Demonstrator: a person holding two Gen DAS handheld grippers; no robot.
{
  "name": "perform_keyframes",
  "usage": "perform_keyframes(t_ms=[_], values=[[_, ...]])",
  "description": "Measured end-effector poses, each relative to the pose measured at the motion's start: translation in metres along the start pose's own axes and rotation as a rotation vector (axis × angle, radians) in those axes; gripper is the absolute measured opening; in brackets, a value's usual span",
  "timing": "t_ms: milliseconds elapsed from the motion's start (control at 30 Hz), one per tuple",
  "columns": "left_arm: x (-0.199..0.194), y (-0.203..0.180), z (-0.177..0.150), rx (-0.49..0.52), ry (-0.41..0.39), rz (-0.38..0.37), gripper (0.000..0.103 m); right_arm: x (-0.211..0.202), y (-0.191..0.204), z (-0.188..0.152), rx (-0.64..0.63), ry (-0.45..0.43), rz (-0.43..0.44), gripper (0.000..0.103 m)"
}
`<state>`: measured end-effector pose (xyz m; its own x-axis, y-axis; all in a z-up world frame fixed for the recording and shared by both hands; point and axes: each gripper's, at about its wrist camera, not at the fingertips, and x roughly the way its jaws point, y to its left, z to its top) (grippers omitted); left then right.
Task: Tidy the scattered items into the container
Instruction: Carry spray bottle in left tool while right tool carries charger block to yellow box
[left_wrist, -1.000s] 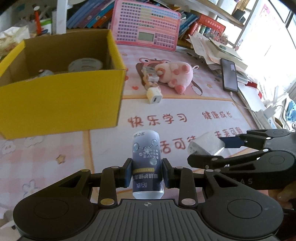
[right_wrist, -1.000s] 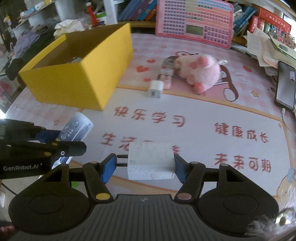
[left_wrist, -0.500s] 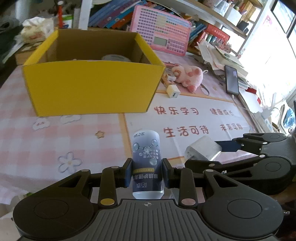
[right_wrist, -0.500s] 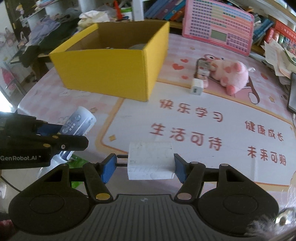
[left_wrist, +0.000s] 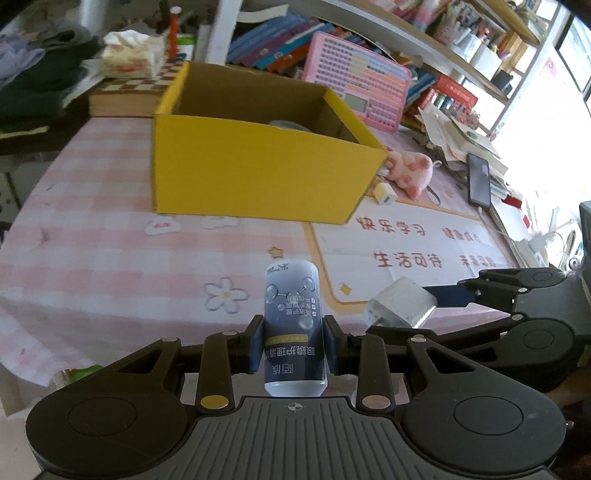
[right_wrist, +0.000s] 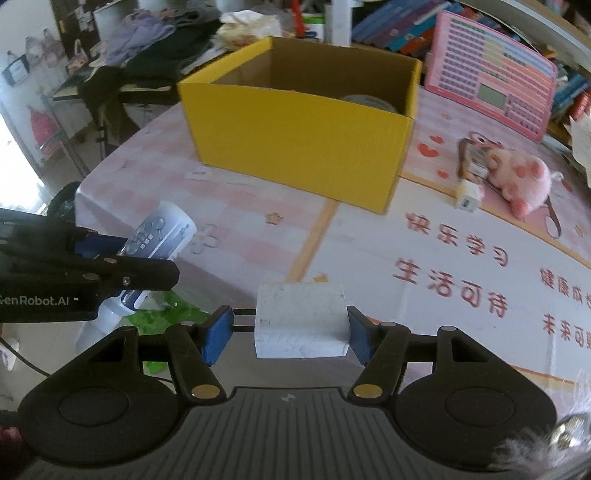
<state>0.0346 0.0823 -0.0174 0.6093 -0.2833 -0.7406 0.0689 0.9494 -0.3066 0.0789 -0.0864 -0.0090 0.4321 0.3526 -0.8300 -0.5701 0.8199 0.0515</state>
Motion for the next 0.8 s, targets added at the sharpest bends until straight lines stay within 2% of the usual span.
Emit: perform_keyframes(t_ms=[367, 800], values=[[-0.017, 0.025, 0.002, -0.027, -0.025, 0.003, 0.031, 0.004, 0.026, 0.019, -0.044, -0.003, 0.014, 0.063], [-0.015, 0.029, 0.012, -0.036, -0.044, -0.002, 0.031, 0.010, 0.026, 0.032, -0.071, -0.008, 0.021, 0.063]])
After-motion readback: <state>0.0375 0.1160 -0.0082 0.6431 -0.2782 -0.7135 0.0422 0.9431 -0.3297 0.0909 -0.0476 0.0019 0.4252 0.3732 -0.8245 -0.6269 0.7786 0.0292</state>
